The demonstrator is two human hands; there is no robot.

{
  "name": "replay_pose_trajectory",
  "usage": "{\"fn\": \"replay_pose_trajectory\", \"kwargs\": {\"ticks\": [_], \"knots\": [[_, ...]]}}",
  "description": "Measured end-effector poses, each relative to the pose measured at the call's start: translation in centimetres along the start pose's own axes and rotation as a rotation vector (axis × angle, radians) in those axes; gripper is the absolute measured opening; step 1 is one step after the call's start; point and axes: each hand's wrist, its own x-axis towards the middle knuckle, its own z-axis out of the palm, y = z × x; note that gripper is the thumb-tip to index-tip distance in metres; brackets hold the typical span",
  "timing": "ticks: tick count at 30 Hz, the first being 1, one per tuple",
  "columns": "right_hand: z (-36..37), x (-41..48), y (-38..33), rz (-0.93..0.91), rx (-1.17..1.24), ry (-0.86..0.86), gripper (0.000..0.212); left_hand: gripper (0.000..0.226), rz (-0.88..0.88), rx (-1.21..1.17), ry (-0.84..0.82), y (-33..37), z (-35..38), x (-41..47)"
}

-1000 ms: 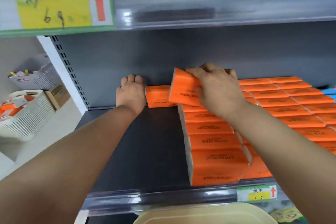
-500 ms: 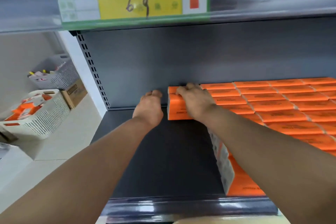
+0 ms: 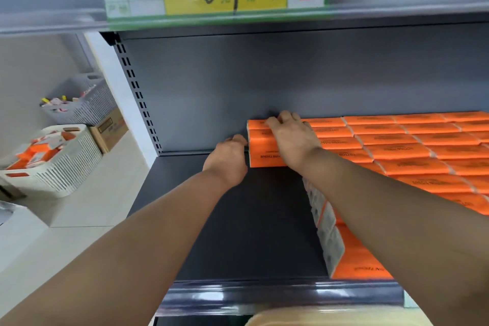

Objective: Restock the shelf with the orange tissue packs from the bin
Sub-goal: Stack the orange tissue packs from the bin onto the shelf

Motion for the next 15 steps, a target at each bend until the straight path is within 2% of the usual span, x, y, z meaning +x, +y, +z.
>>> {"fn": "replay_pose_trajectory", "kwargs": {"ticks": [8,13,15], "knots": [[-3.1,-5.3,0.0,0.002,-0.013,0.050,0.054,0.039,0.014,0.072,0.042,0.7,-3.3,-3.6],[-7.5,-11.7,-0.8,-0.048,0.007,0.195,0.045,0.043,0.094,0.081,0.109,3.3,-6.7,-8.2],[-8.7,-15.3,-1.2,-0.074,0.044,0.204,0.043,0.044,0.110,0.078,0.110,4.2,-7.0,-10.8]]}}
